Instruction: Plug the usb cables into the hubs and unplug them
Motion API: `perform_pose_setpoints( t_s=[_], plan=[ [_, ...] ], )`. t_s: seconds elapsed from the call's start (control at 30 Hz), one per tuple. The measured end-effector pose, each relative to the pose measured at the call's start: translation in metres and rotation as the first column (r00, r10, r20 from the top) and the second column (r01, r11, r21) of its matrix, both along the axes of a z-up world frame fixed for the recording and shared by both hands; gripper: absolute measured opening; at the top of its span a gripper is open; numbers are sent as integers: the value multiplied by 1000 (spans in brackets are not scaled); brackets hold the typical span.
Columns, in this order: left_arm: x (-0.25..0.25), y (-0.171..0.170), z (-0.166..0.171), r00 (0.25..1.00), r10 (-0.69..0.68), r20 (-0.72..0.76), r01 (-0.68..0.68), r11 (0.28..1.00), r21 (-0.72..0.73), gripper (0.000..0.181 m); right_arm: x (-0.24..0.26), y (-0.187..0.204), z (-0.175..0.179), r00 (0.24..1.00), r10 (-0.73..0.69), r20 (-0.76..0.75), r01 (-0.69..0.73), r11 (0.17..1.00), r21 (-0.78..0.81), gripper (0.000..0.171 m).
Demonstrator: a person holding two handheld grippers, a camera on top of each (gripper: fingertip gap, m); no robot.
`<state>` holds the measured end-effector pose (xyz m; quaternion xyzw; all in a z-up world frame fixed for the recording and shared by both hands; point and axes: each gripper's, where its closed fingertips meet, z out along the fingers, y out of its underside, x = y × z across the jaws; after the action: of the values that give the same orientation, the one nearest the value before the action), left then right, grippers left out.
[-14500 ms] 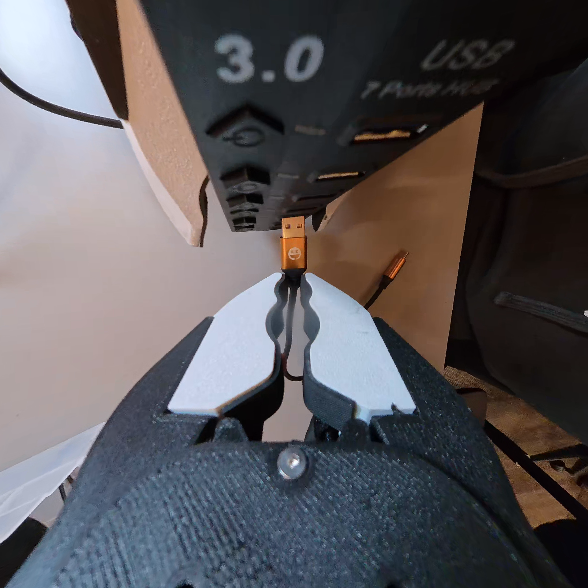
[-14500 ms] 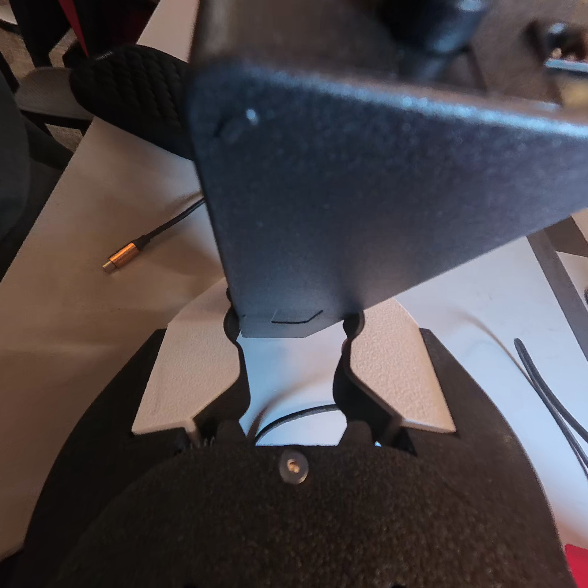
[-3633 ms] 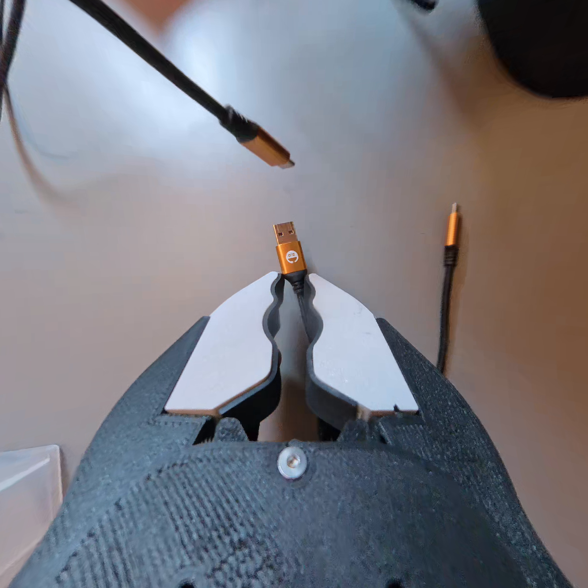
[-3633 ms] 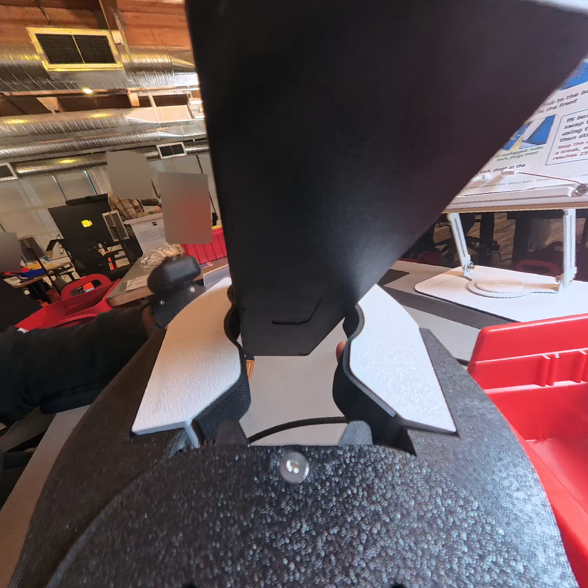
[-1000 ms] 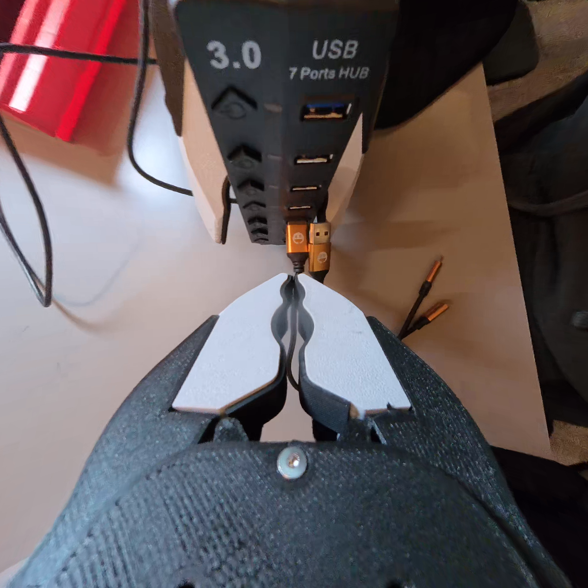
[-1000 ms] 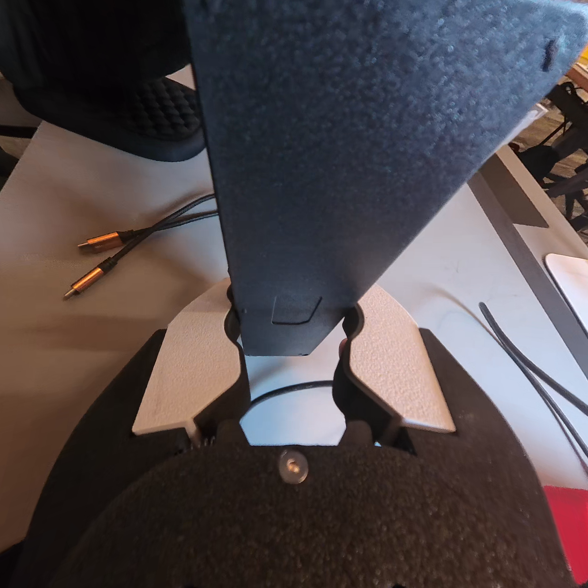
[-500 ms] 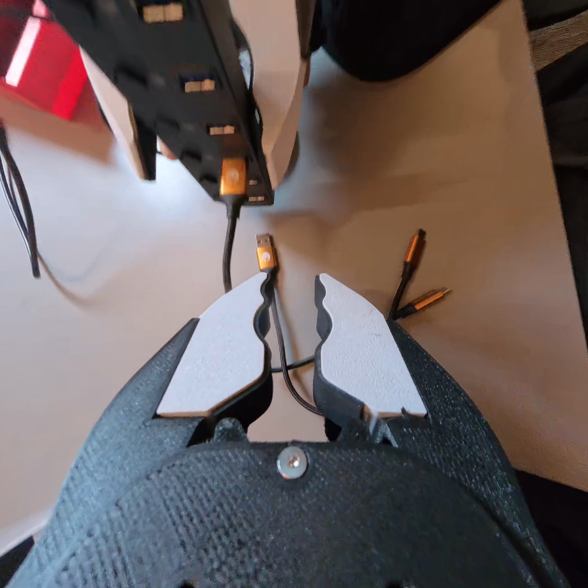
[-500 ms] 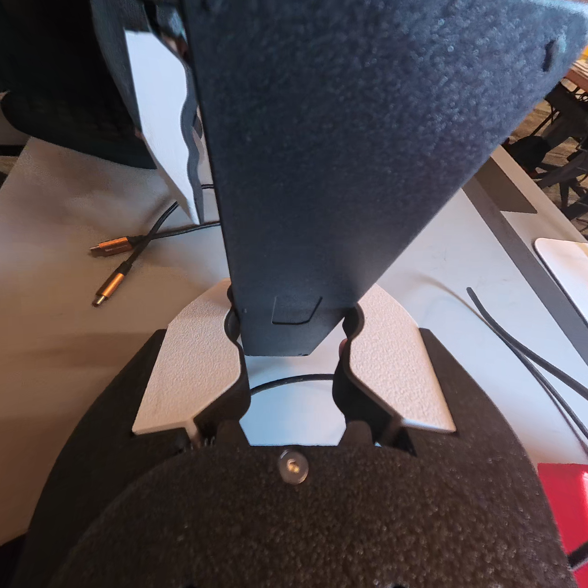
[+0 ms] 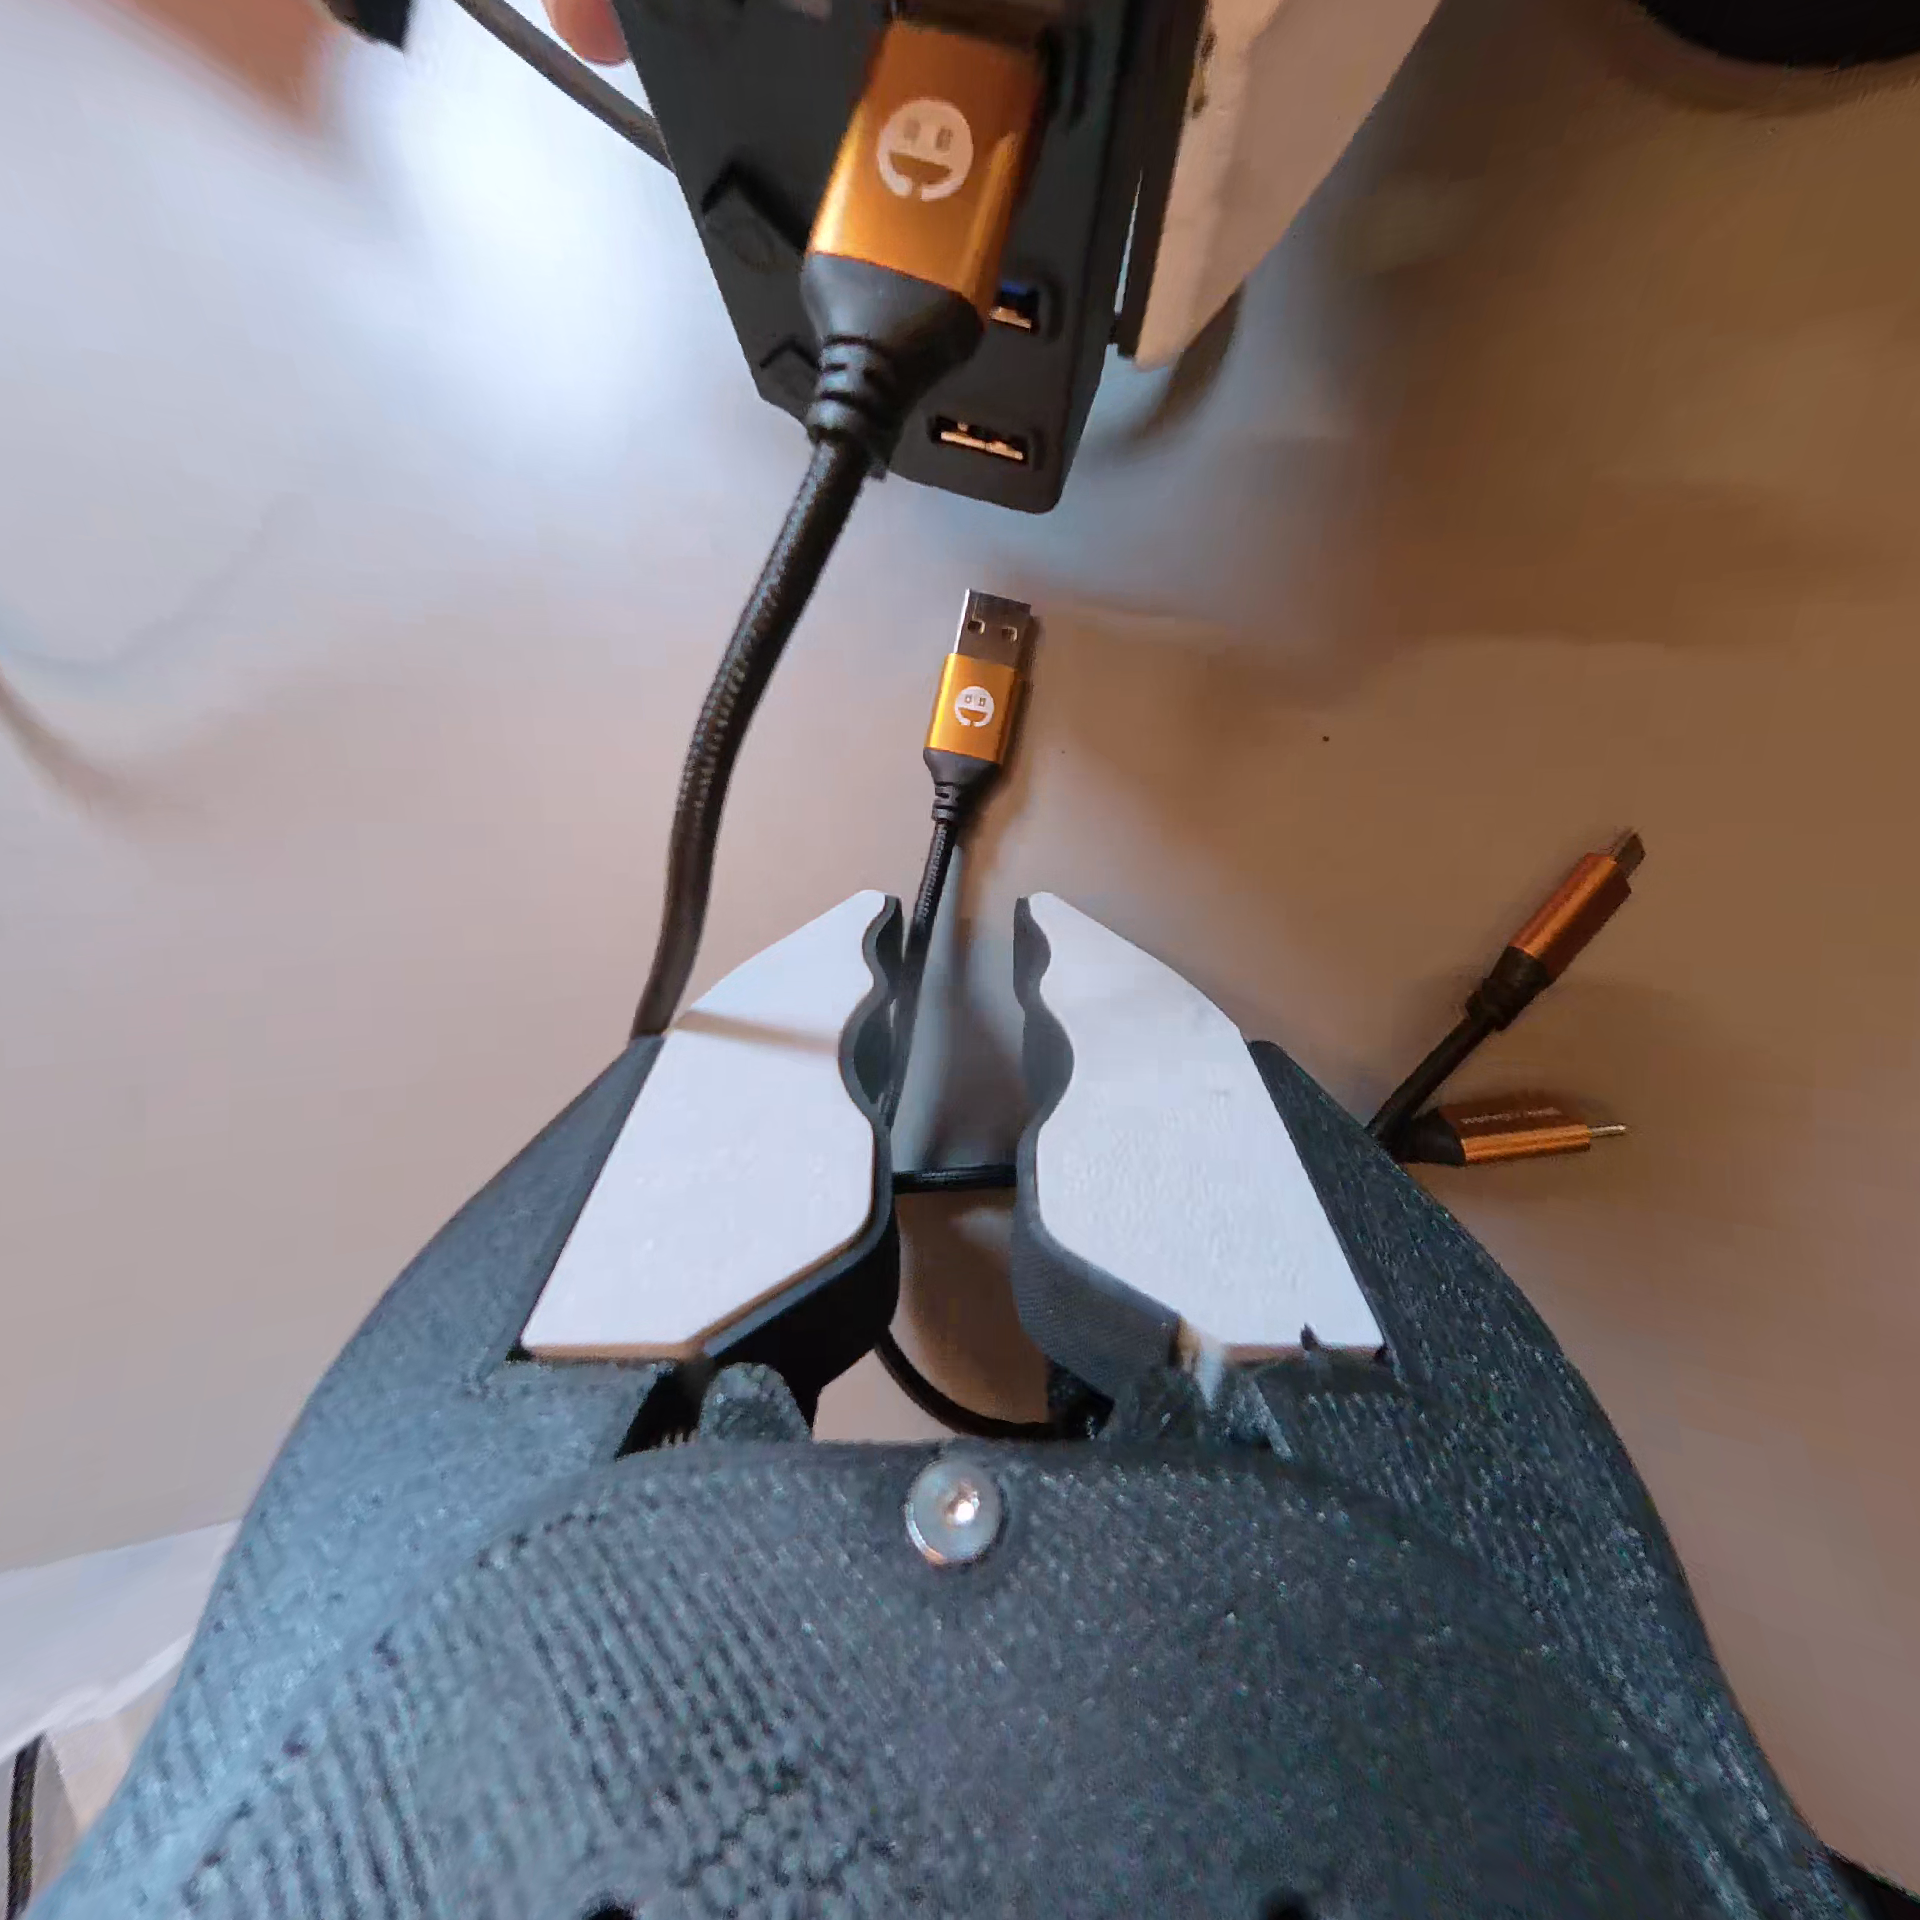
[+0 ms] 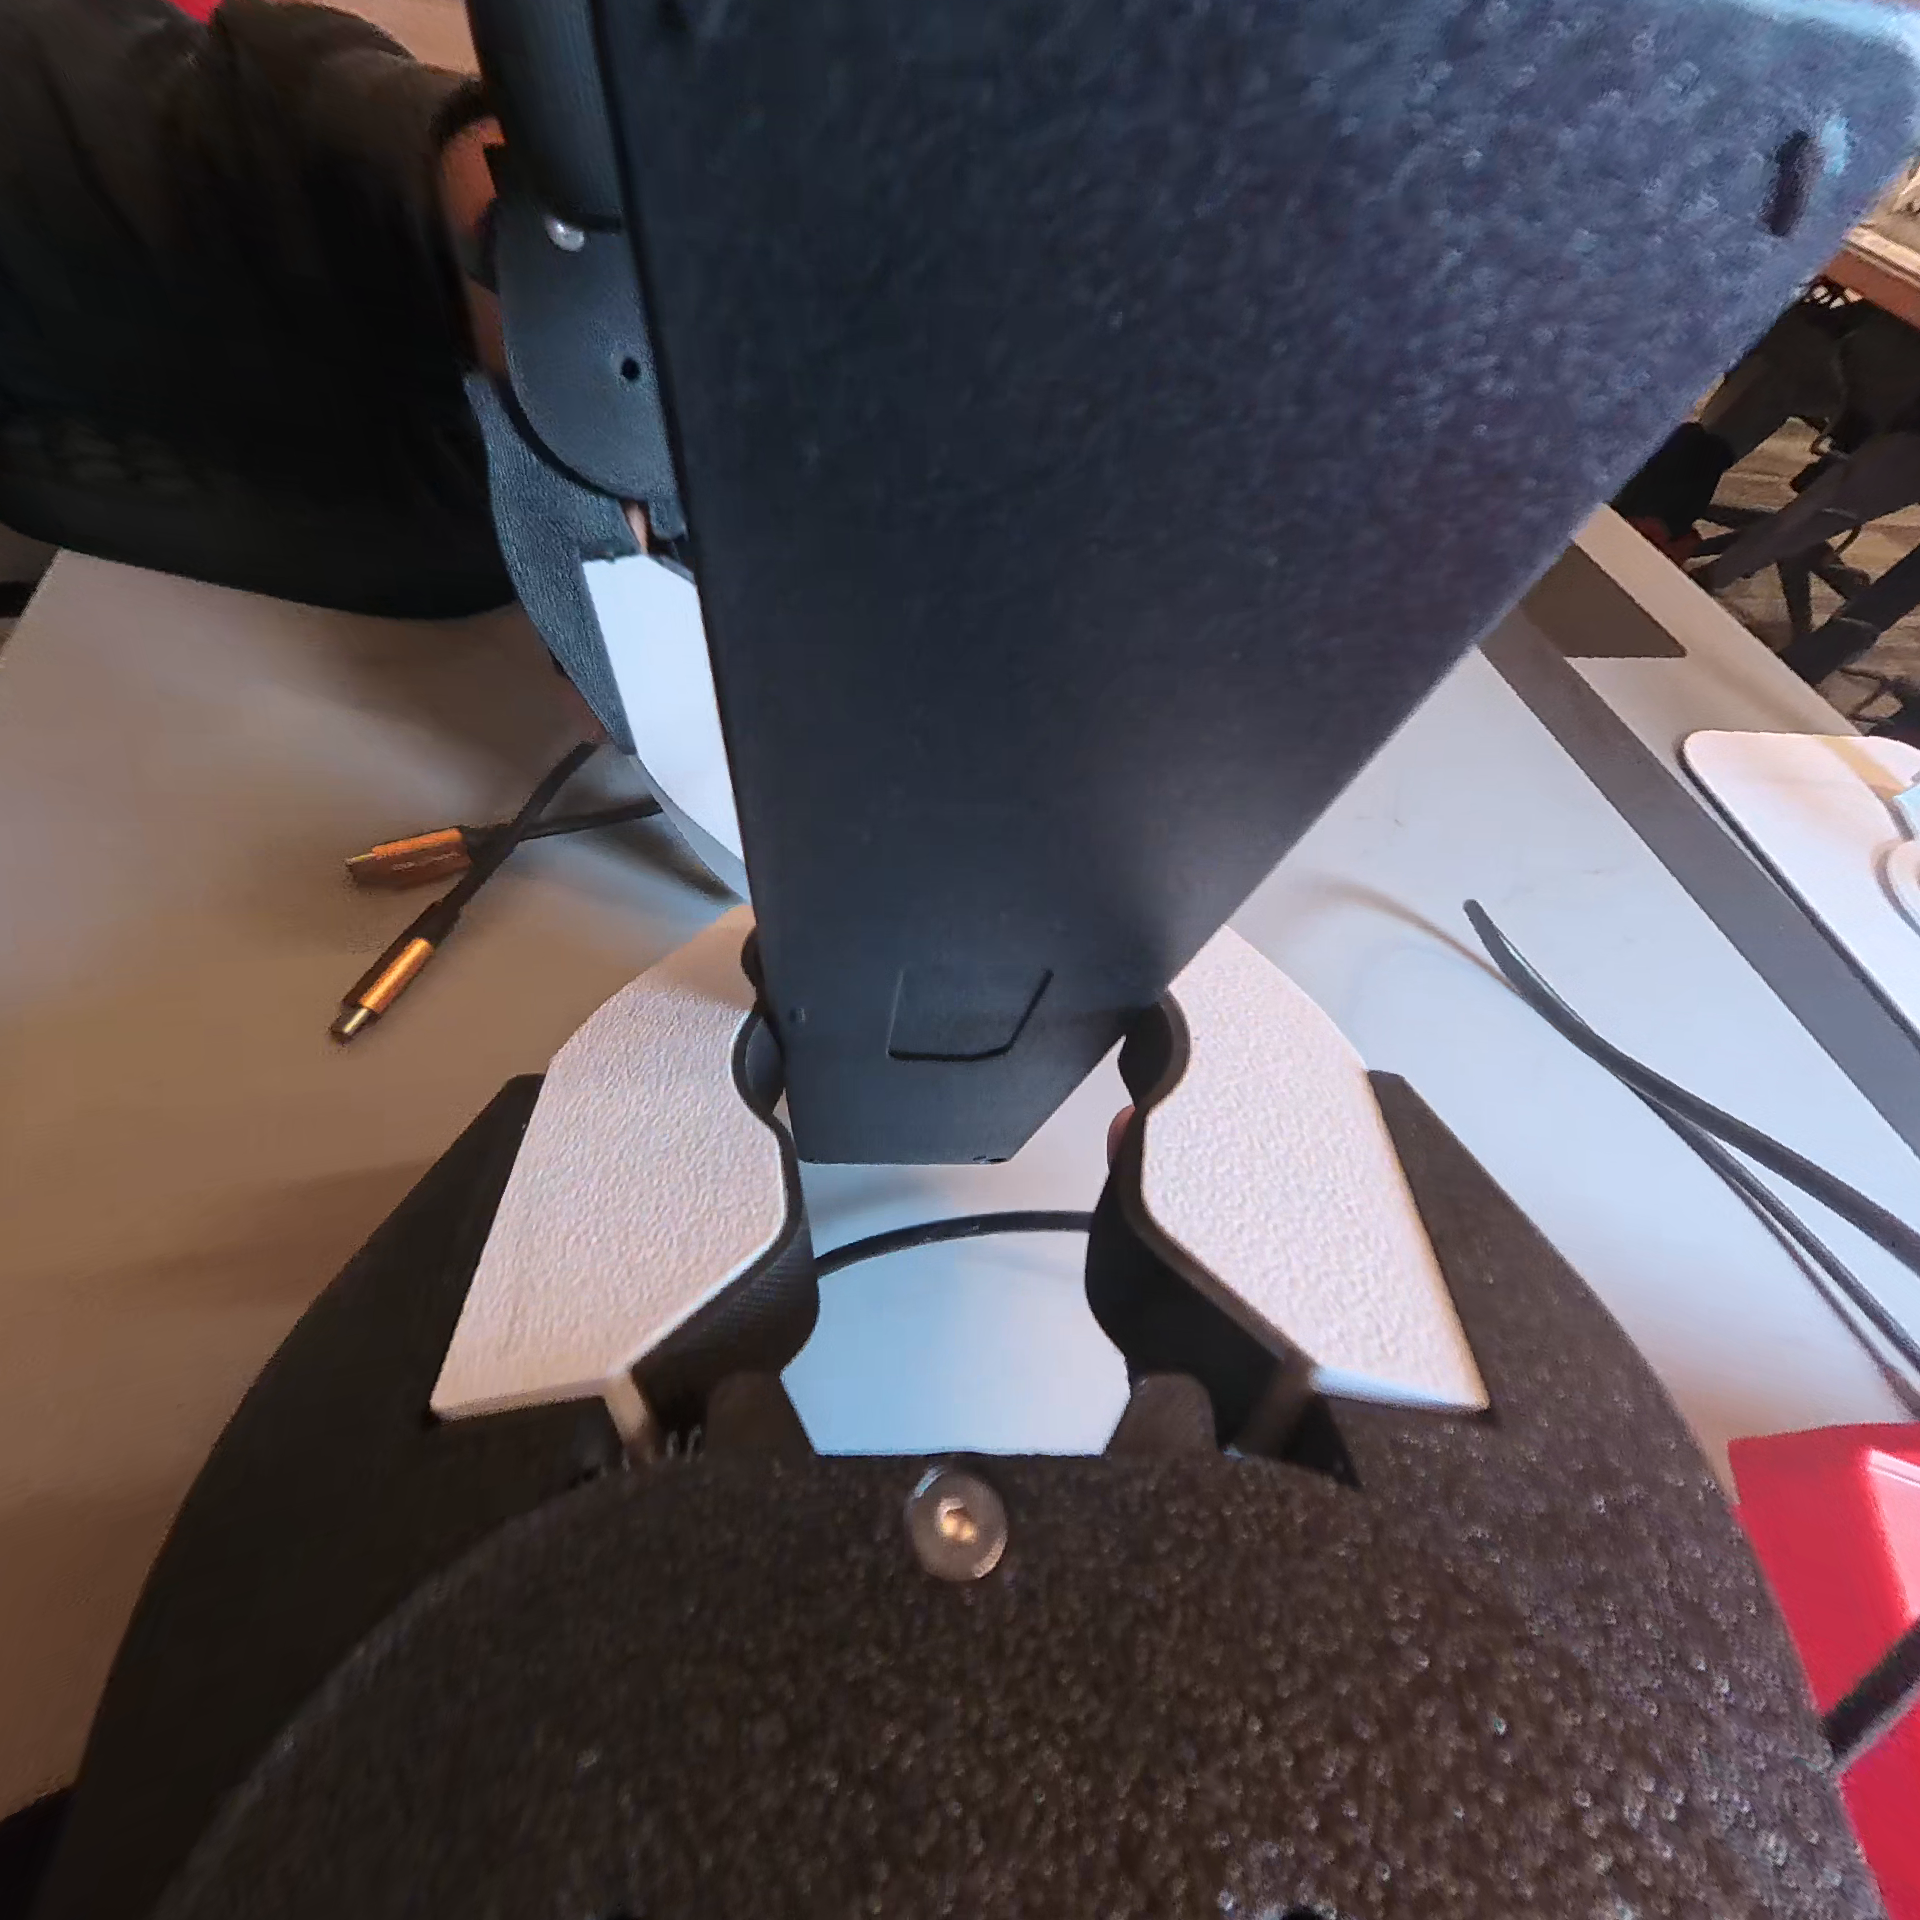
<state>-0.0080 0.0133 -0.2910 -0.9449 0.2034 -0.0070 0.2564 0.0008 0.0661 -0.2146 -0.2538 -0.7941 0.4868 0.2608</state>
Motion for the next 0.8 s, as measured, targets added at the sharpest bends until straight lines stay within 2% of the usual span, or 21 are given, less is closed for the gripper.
perform_pose_setpoints(
  t_s=[0.1, 0.27, 0.5, 0.57, 0.7, 0.8],
  plan=[
    [-2, 4, -7, 1000, -10, 0, 10, 999, -50, 19, -1, 3, 0, 1000, -9, 6, 9, 1000, -11, 64],
    [6, 3, -8, 996, -87, 16, 88, 990, -111, 5, -1, 6, 2, 1000, -15, 4, 15, 1000, -27, 64],
    [7, -1, -3, 989, -138, -46, 136, 989, -48, 5, -1, 9, 0, 1000, -19, 8, 19, 1000, -16, 64],
    [10, -11, 15, 992, -129, 13, 129, 991, -24, 5, -1, 10, 0, 1000, -18, 4, 18, 1000, -10, 64],
    [10, -20, 81, 987, -118, 107, 106, 988, 111, 4, 2, 6, 4, 1000, 5, -14, -5, 1000, -8, 64],
    [8, -22, 107, 982, -144, 122, 134, 987, 87, 4, 6, -3, 8, 999, 39, -35, -39, 999, -6, 64]
  ],
)
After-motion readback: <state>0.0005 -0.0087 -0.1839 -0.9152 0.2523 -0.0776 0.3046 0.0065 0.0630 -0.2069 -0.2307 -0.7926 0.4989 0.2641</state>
